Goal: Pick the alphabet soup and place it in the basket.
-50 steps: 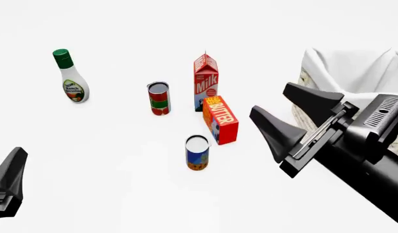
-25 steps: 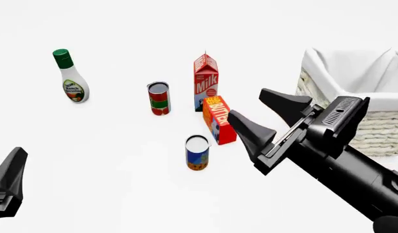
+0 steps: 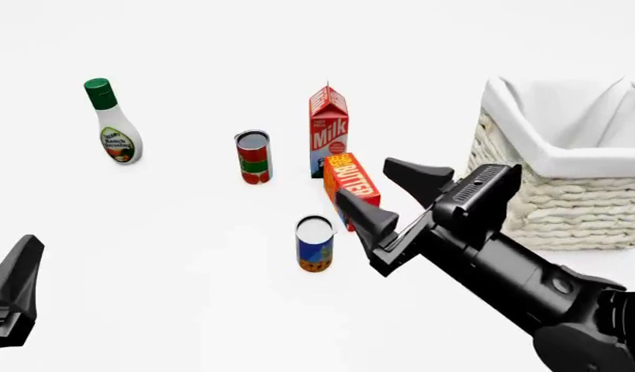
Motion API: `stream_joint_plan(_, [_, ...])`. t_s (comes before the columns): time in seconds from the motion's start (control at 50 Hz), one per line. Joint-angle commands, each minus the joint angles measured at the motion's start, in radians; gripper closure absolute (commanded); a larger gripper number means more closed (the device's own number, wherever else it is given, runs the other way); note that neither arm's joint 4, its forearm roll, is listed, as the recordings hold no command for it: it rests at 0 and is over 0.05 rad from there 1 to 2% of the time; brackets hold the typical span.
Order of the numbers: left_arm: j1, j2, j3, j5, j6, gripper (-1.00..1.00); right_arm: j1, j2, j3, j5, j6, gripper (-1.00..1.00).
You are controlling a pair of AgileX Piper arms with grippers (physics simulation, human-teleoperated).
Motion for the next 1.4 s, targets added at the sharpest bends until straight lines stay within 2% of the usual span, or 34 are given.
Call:
stream_joint_plan(0.02, [0.0, 0.0, 0.0, 0.0, 0.0, -1.0, 0.002, 0.081, -0.014, -0.043, 0.01, -1.0])
stream_joint_plan(0.62, [0.0, 0.0, 0.0, 0.0, 0.0, -1.0, -0.018, 0.243, -0.063, -0.113, 0.035, -1.0])
stream_joint_plan(1.4, [0.0, 0.0, 0.0, 0.0, 0.0, -1.0, -0.009, 0.44, -0.17, -0.143, 0.065, -1.0])
